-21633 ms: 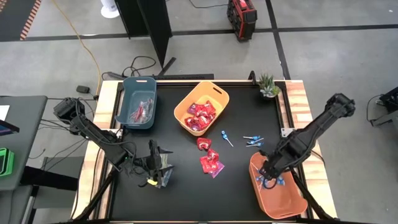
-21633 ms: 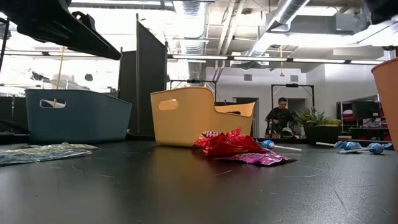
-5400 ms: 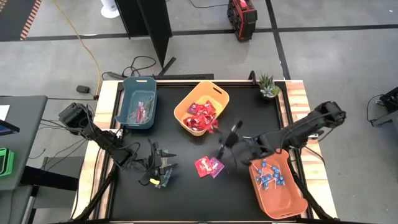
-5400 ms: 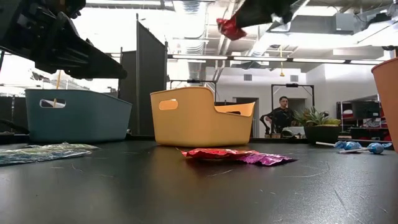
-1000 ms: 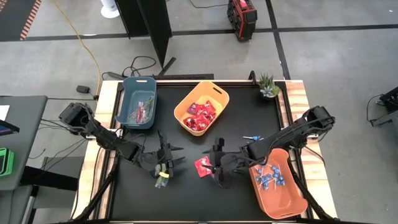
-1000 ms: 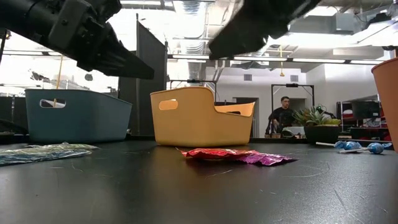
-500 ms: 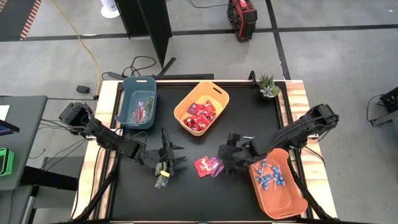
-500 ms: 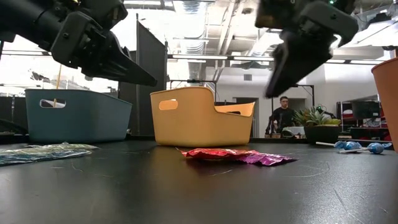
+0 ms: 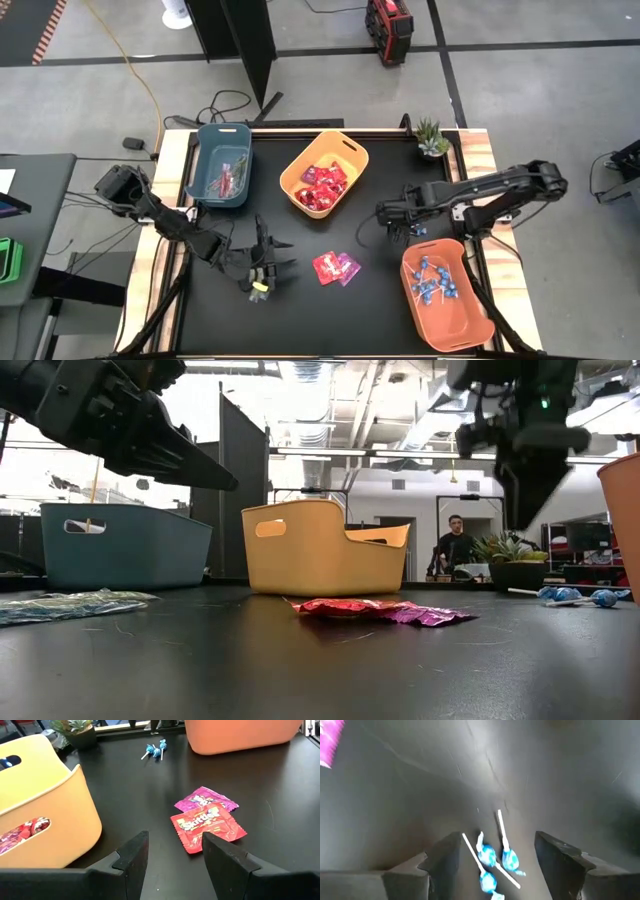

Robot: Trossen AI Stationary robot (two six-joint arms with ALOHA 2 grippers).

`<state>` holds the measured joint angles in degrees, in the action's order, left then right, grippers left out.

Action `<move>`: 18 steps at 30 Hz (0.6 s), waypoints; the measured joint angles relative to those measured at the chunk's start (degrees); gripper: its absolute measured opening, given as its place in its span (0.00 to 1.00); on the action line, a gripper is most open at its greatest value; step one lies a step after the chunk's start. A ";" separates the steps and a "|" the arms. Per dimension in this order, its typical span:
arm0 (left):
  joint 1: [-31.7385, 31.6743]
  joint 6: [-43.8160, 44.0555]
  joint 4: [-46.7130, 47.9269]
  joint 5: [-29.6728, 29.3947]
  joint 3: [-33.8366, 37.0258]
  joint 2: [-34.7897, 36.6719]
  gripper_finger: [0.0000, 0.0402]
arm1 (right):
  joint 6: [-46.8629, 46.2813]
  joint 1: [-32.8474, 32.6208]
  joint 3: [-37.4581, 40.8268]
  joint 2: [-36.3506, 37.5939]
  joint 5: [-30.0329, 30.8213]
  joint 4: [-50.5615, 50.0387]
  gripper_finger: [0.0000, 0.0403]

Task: Sort candy
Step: Put the blue lollipop into the orange bin

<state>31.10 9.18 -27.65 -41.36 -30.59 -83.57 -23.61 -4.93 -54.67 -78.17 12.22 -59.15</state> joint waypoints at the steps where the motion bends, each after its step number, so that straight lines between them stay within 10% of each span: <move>1: 0.09 -0.11 0.03 -0.25 0.00 0.00 0.44 | 0.13 0.57 0.78 -0.45 -0.59 0.04 0.67; 18: 0.10 -0.58 0.47 -0.33 0.00 0.00 0.44 | 11.98 8.27 3.17 -13.02 -5.14 4.95 0.52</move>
<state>31.20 8.60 -27.18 -41.69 -30.59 -83.57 -11.63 3.34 -51.51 -91.19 7.09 -54.20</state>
